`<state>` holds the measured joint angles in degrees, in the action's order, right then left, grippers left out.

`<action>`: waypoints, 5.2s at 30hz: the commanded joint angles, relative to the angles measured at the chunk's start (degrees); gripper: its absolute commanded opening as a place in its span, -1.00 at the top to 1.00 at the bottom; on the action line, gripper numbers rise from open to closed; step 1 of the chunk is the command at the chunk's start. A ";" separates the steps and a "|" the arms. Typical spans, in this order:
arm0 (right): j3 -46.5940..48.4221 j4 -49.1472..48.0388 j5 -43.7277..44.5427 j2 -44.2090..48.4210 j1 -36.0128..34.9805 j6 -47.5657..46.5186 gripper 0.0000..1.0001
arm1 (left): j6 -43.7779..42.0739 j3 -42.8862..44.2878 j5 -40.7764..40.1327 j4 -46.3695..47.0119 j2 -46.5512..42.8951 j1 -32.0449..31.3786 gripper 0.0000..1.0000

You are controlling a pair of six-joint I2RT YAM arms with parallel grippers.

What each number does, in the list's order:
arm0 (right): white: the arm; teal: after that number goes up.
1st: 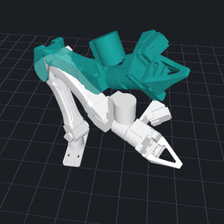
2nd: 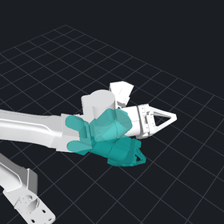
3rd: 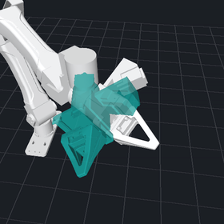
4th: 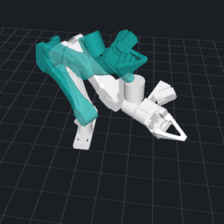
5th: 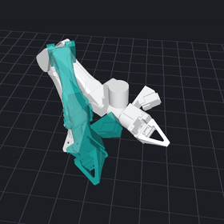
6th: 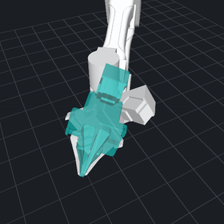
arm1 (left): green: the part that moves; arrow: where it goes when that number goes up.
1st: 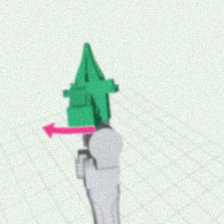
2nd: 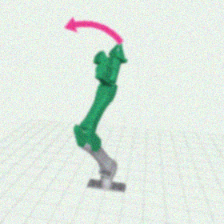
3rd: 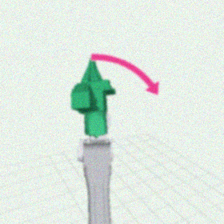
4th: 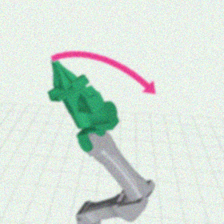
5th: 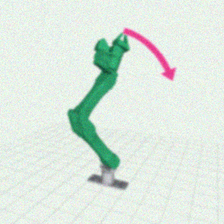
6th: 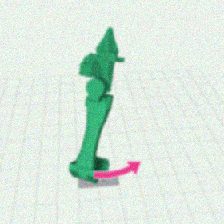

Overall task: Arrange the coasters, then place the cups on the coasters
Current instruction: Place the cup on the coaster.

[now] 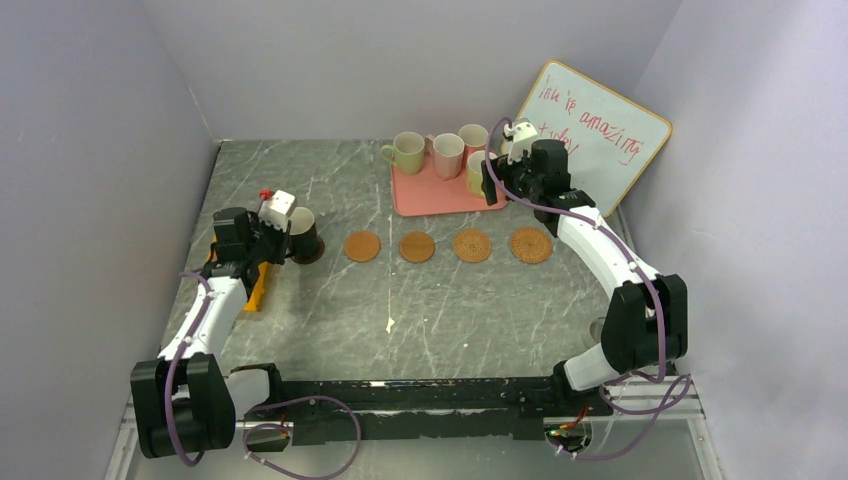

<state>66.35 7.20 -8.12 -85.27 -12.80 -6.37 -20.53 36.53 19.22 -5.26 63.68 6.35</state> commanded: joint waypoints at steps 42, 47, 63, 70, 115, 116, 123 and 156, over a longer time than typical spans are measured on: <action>-0.09 -2.02 -1.46 2.04 0.11 0.47 -1.00 | -4.34 -1.92 -0.37 3.19 -1.46 0.41 0.34; -0.16 -2.07 -1.53 2.13 0.06 0.48 -1.00 | -4.19 -1.82 0.38 3.61 -0.13 1.15 0.34; -0.12 -2.02 -1.63 2.17 0.09 0.57 -1.00 | -3.86 -1.55 2.96 3.26 1.52 3.58 0.59; -0.08 -2.02 -1.72 2.22 0.11 0.64 -1.00 | -3.96 -1.82 3.71 2.37 -0.05 3.76 0.63; -0.08 -2.02 -2.06 2.92 0.06 0.95 -1.00 | -6.28 -0.99 7.60 -2.97 -1.28 3.76 0.30; -0.13 -2.06 -2.01 2.99 0.05 0.93 -1.00 | -6.27 -0.88 7.31 -2.81 -0.81 3.76 0.31; -0.16 -2.10 -1.99 2.83 0.10 0.92 -1.00 | -5.91 -1.51 6.24 -1.52 -0.43 3.76 0.34; -0.15 -2.02 -2.25 2.83 0.07 0.92 -1.00 | -6.27 -1.82 7.25 -2.06 -1.63 3.76 0.43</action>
<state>66.19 7.20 -9.50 -84.31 -12.80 -6.15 -25.87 33.98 24.75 -8.25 63.59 9.93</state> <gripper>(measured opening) 0.997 0.294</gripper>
